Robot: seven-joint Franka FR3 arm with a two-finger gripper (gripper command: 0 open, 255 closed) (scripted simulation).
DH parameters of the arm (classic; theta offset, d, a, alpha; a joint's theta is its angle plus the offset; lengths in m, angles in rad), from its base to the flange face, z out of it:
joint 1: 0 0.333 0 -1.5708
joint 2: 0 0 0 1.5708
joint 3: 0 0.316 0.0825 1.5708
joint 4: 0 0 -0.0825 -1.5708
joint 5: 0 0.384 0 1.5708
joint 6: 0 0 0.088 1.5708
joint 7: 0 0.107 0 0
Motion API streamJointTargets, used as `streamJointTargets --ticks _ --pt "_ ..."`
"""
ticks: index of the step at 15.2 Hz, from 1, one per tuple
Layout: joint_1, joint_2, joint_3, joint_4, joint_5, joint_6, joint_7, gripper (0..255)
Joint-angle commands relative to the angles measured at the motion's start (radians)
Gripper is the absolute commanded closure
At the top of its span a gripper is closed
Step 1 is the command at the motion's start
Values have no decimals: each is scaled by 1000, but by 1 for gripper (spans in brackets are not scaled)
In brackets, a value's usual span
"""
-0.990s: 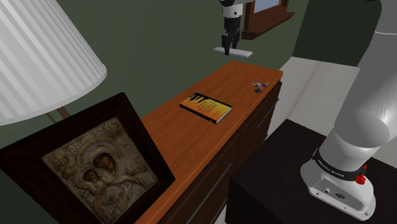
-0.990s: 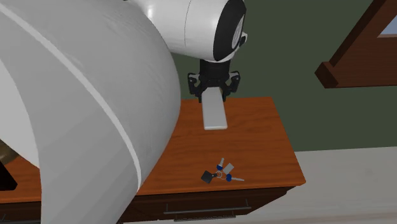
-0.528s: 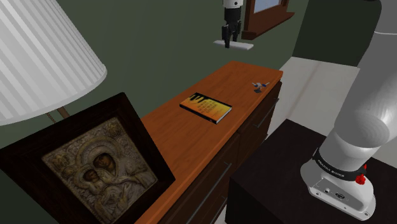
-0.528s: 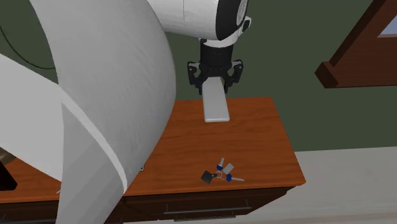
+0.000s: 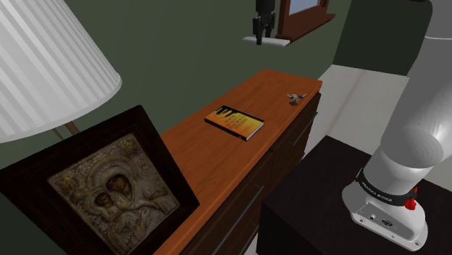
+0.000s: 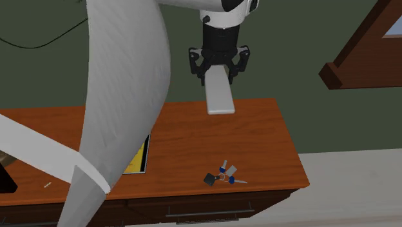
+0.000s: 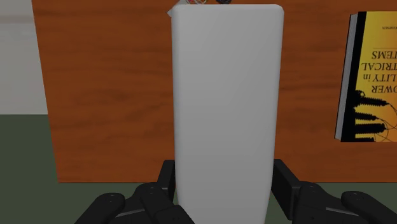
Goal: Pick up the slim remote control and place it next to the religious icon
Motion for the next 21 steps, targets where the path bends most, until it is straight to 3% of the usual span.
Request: streamJointTargets --ticks 1,18,21 --pt "-1 4 0 36 0 -33 -1 255" --pt "-16 112 -4 419 16 -308 -8 255" --pt "32 0 17 260 -3 -261 52 255"
